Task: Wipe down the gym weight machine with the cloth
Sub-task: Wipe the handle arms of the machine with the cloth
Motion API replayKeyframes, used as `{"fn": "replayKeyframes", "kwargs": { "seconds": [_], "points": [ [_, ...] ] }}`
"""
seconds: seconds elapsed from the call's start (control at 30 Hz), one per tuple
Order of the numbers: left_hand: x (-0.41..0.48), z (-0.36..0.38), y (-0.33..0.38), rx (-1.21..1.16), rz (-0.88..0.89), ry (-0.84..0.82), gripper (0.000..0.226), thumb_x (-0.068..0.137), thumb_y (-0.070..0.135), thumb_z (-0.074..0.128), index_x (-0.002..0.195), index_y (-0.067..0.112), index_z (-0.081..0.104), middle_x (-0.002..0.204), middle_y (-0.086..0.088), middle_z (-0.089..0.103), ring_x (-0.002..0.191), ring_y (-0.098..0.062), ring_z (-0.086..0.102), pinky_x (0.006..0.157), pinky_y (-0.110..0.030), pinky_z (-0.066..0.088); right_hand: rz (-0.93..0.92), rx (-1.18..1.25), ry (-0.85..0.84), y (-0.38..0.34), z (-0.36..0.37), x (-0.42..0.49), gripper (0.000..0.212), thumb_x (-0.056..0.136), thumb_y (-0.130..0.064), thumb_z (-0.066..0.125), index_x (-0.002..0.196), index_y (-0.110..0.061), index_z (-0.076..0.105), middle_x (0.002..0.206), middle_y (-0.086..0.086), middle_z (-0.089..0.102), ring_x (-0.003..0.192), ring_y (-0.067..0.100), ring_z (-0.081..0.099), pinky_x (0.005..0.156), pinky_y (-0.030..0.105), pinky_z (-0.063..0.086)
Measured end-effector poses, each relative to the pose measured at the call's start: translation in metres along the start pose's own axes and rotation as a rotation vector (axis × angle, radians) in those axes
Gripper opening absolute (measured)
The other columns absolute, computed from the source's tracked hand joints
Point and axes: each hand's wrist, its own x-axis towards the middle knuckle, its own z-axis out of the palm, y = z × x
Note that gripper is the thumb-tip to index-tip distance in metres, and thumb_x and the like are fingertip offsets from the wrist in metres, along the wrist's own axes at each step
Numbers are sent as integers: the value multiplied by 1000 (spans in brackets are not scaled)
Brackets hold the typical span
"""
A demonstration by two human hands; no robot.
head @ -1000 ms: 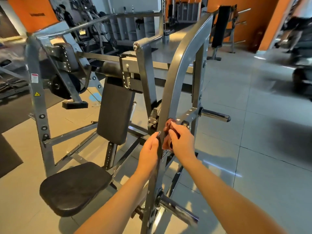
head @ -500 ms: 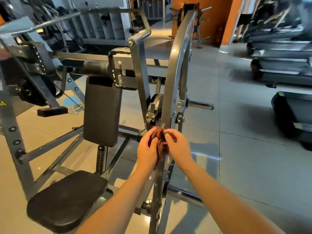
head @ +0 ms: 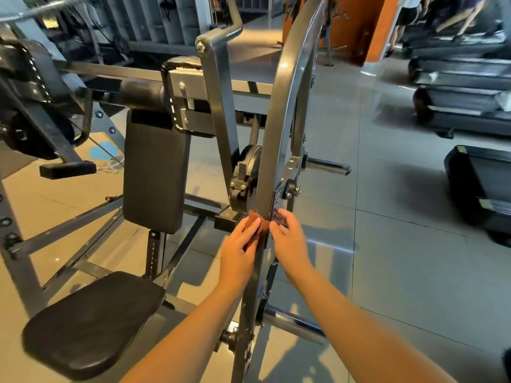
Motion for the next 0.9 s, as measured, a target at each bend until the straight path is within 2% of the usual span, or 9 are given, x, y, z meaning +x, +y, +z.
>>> {"fn": "replayKeyframes", "kwargs": {
  "seconds": [0.13,0.23,0.33,0.4,0.5,0.63,0.77,0.83,0.9],
  "points": [
    [5,-7,6,26,-55,0,54,99,4,59,139,40,54,150,12,51,136,-3,49,112,-38,46,-41,-22,22,-9,-4,3,38,104,-25,54,143,-25,53,138,-7,58,125,8,55,108,34,48],
    [29,-13,28,62,1,56,49,102,11,57,142,37,50,153,12,46,140,-3,43,115,-21,36,-73,-46,24,-13,0,9,32,103,-27,55,135,-29,56,128,-11,62,117,2,58,100,28,51],
    [48,-7,44,109,51,33,45,104,20,54,144,39,44,156,12,40,141,2,36,109,-5,27,-60,-22,32,-9,1,8,25,104,-23,53,121,-42,55,119,-16,63,108,-6,58,86,14,47],
    [40,-4,34,159,62,-16,44,104,28,54,145,40,43,159,12,36,140,3,35,109,-6,27,-39,-2,42,-3,1,6,26,106,-23,51,121,-43,57,120,-16,64,110,-4,59,90,18,49],
    [13,-5,11,118,26,-65,43,102,38,51,144,41,47,159,16,36,141,1,39,111,-19,35,3,18,51,8,6,1,34,107,-24,49,139,-34,53,137,-8,59,124,6,56,106,35,50],
    [4,-12,10,-18,-46,-91,40,101,19,59,132,44,56,147,21,49,132,7,48,109,-19,43,0,-1,94,14,19,-5,40,106,-23,49,143,-39,47,144,-8,53,131,8,51,111,42,47],
    [25,-29,18,-23,-41,-91,36,100,16,61,130,36,61,137,18,57,124,15,49,110,-15,40,24,19,126,13,22,-8,32,108,-24,46,137,-36,51,134,-10,58,122,2,55,107,32,49],
    [37,-31,25,-36,-4,-84,37,102,15,58,136,27,60,141,18,52,126,19,45,108,-9,37,35,46,149,13,24,-12,30,108,-26,45,136,-30,55,129,-11,63,118,1,59,98,22,52],
    [45,-27,29,-66,30,-99,38,102,15,57,138,28,57,144,18,49,128,18,45,105,-7,38,47,53,188,13,28,-16,31,109,-28,44,137,-27,56,124,-11,65,116,2,61,88,14,53]
  ]
}}
